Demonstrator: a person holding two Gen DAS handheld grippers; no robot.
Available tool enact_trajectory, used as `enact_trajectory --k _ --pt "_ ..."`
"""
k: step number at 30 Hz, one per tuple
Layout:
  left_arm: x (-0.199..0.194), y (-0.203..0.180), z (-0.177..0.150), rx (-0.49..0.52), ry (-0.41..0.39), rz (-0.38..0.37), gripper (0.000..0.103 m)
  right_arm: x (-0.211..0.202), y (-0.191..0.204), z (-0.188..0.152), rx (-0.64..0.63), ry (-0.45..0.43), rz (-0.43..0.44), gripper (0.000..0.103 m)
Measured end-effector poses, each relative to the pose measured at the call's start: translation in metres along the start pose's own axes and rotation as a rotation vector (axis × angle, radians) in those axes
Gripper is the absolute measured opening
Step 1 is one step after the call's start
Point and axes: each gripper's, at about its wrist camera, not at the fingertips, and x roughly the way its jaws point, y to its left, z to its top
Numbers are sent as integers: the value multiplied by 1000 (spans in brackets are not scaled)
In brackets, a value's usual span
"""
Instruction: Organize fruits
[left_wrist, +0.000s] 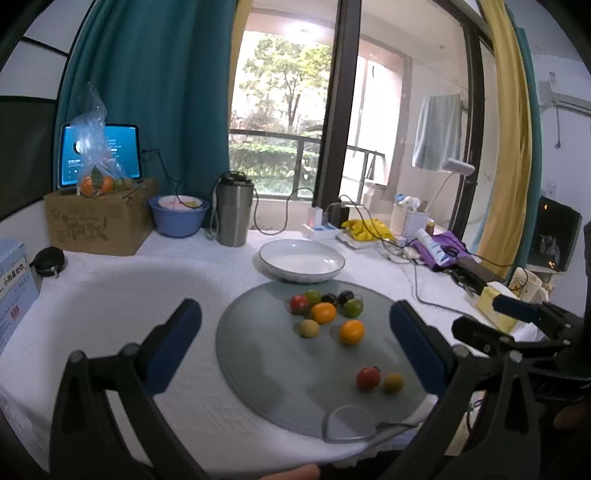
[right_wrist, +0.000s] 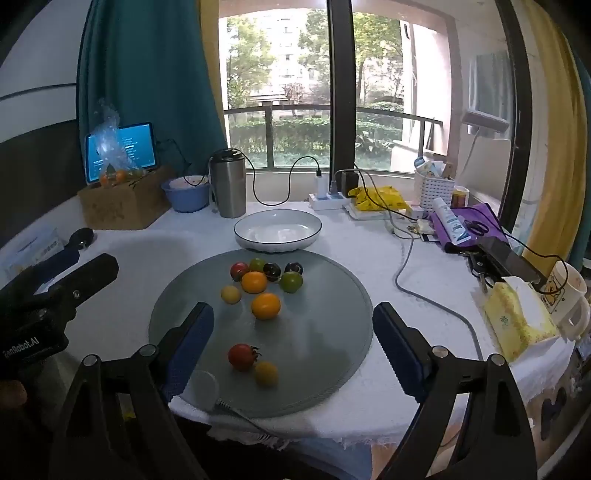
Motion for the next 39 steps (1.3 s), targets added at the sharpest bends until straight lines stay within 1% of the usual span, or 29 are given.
enact_trajectory --k 39 --pt "-2 -1 2 7 1 -5 103 0 1 1 -2 1 0 91"
